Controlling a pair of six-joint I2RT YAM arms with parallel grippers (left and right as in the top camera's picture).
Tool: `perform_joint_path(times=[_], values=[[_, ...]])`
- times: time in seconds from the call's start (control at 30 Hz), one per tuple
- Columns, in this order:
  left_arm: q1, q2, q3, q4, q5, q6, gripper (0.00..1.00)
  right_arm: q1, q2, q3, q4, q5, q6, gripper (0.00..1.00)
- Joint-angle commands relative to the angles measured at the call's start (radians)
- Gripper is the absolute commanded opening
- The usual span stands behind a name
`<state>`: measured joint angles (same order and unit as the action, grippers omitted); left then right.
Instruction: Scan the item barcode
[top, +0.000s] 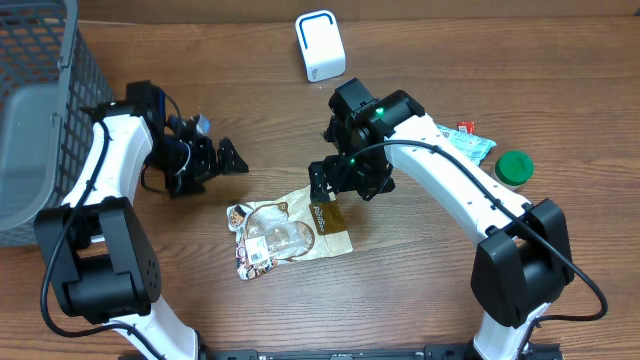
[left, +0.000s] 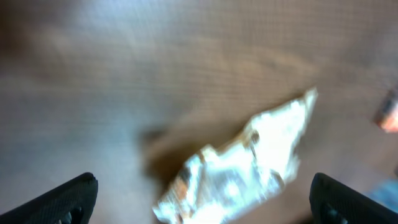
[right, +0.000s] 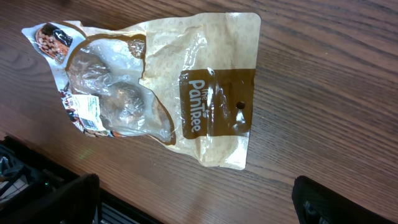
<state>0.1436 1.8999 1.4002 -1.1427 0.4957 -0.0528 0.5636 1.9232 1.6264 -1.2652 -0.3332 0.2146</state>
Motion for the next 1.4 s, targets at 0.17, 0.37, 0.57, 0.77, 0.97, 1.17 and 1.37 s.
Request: perform_joint_path(times=[0.17,0.37,0.57,0.77,0.97,1.17,1.37], values=[[-0.021,-0.026,-0.001,-0.264,0.08,0.09,0.91,0.002,-0.026,-0.005,0.005,-0.001,0.006,1.0],[-0.083,-0.026,-0.065,-0.291,0.072,0.105,0.82,0.002,-0.026,-0.005,0.005,-0.001,0.006,1.0],[-0.193,-0.027,-0.132,-0.169,-0.017,-0.076,0.87,0.002,-0.026,-0.005,0.005,-0.001,0.006,1.0],[-0.263,-0.078,-0.133,-0.15,-0.191,-0.239,0.82,0.002,-0.026,-0.005,0.005,-0.001,0.006,1.0],[-0.265,-0.28,-0.133,-0.162,-0.372,-0.394,0.82,0.002,-0.026,-0.005,0.005,-0.001,0.006,1.0],[-0.291,-0.537,-0.134,-0.156,-0.47,-0.498,0.84,0.002,-0.026,-0.005,0.005,-0.001,0.006,1.0],[-0.364,-0.597,-0.159,-0.232,-0.499,-0.54,0.87,0.002,-0.026,-0.005,0.005,-0.001,0.006,1.0]])
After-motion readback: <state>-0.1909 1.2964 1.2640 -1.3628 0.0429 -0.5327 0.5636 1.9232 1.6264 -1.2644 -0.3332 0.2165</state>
